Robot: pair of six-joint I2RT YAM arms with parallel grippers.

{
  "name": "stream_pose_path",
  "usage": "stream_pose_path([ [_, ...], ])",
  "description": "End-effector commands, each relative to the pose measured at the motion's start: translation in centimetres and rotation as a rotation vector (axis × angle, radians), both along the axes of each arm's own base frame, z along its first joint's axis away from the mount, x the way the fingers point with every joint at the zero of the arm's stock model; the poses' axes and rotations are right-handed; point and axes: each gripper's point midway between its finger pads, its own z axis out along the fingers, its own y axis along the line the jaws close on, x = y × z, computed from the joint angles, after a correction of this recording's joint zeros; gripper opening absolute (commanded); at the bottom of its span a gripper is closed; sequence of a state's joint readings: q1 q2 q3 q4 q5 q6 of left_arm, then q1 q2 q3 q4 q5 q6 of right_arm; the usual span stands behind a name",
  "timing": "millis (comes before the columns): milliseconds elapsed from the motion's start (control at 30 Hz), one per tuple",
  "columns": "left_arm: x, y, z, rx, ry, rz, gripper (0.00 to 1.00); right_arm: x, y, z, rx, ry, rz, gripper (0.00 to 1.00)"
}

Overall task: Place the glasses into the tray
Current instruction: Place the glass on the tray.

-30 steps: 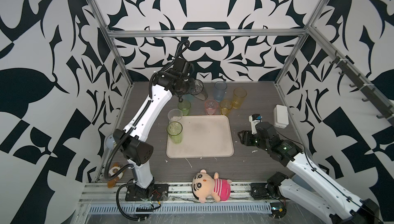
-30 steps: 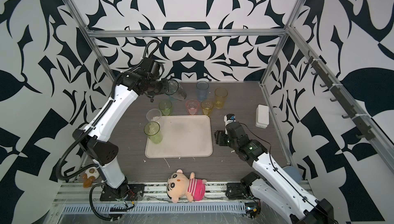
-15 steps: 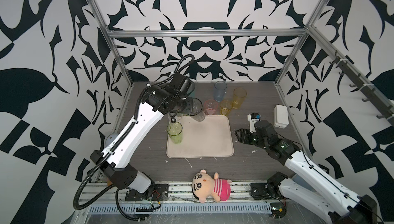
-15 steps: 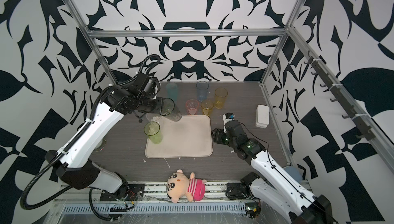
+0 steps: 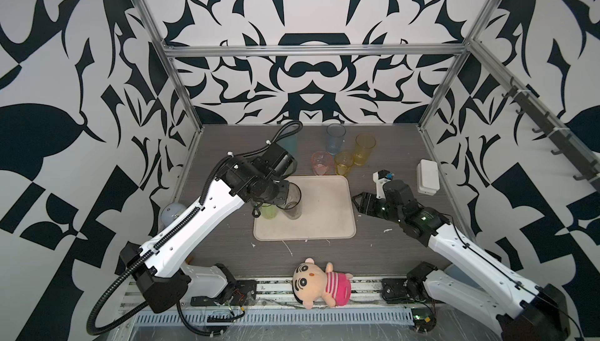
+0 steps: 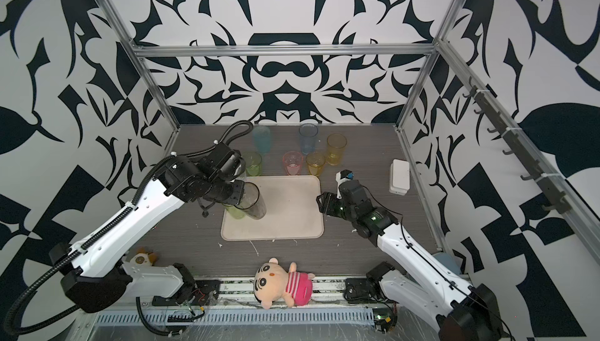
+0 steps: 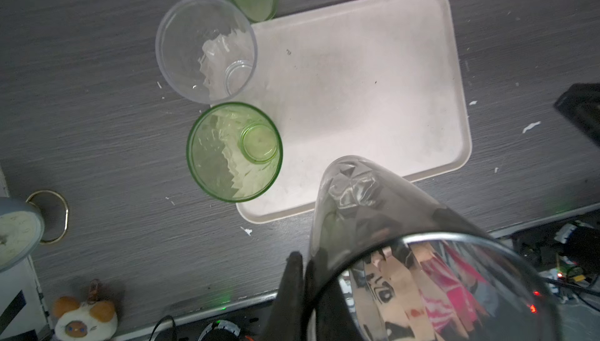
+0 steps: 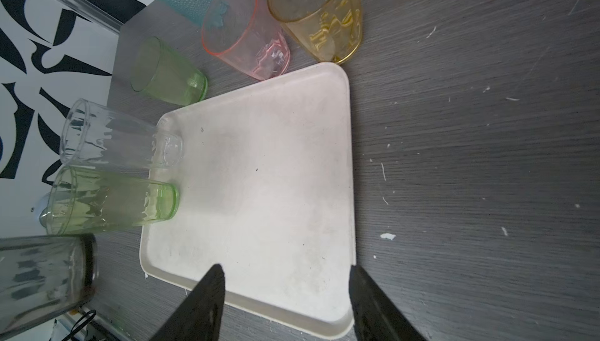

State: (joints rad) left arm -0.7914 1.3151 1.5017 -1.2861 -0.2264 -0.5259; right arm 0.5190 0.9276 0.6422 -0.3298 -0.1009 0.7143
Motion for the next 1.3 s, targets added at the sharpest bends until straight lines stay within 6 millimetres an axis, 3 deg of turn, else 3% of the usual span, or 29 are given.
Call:
stream_pose_path([
  [0,-0.9,1.1,-0.8,0.014,0.024,0.039,0.0,0.7,0.8,1.4,0.042,-0.032,-0.002,0.64],
  [33,-1.4,1.5,-0.4,-0.005,0.007,0.043,0.0,0.7,0.8,1.3,0.043,-0.029,-0.002,0.64],
  [433,-2.1,4.2,-5.9,0.109,0.089,0.156,0.0,0.6,0.6,0.4,0.027,-0.001,-0.014,0.63],
  [767,-1.9,4.3,-7.7,0.093,0.107,0.192,0.0,0.6,0.5,0.0,0.009,0.011,-0.017,0.63],
  [1267,-1.2,6.1,-10.5,0.132,0.125,0.265,0.0,0.9,0.7,-0.3,0.004,0.021,-0.017,0.63],
])
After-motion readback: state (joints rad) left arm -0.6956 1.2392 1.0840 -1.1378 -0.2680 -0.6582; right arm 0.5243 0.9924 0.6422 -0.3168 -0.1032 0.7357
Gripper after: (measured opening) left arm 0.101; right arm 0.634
